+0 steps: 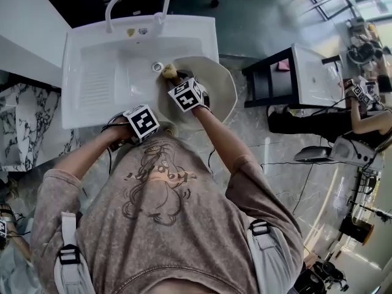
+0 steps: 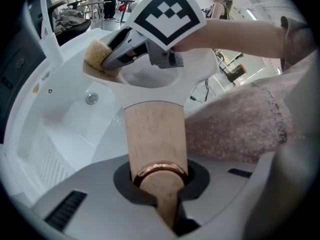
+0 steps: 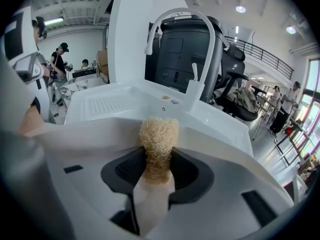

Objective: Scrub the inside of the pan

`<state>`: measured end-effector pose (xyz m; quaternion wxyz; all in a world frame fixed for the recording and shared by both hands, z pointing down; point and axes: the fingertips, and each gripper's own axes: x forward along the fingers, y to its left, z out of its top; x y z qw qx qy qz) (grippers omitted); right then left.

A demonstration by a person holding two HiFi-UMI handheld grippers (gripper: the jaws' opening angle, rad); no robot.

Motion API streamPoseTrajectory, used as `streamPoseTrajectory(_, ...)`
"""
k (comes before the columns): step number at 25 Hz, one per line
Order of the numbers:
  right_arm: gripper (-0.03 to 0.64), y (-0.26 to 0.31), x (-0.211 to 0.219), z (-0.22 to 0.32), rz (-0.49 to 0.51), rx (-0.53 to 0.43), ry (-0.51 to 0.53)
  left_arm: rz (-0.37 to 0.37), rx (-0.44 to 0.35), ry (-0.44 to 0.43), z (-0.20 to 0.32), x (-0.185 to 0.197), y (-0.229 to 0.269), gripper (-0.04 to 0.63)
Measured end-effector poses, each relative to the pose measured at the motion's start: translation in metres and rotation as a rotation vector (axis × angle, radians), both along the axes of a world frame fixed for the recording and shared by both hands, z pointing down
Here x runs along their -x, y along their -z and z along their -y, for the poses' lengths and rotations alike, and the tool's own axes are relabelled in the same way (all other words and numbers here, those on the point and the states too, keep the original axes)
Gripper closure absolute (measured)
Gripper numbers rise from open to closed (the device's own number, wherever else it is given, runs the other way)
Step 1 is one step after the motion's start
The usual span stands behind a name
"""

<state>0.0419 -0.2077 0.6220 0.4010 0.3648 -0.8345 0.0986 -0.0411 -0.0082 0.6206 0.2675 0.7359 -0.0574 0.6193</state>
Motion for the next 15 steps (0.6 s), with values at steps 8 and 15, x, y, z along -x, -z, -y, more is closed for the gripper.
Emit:
streamPoseTrajectory(8, 0.459, 0.002, -0.02, 0.025, -0.043, -0.005, -0.042, -0.011, 0.007, 0.002, -0.002, -0.002, 0.002, 0.552)
streamPoseTrajectory(15, 0.459, 0.003, -0.044, 0.032, -0.102, -0.02, -0.074, -0.011, 0.004, 0.01, -0.004, -0.003, 0.003, 0.552)
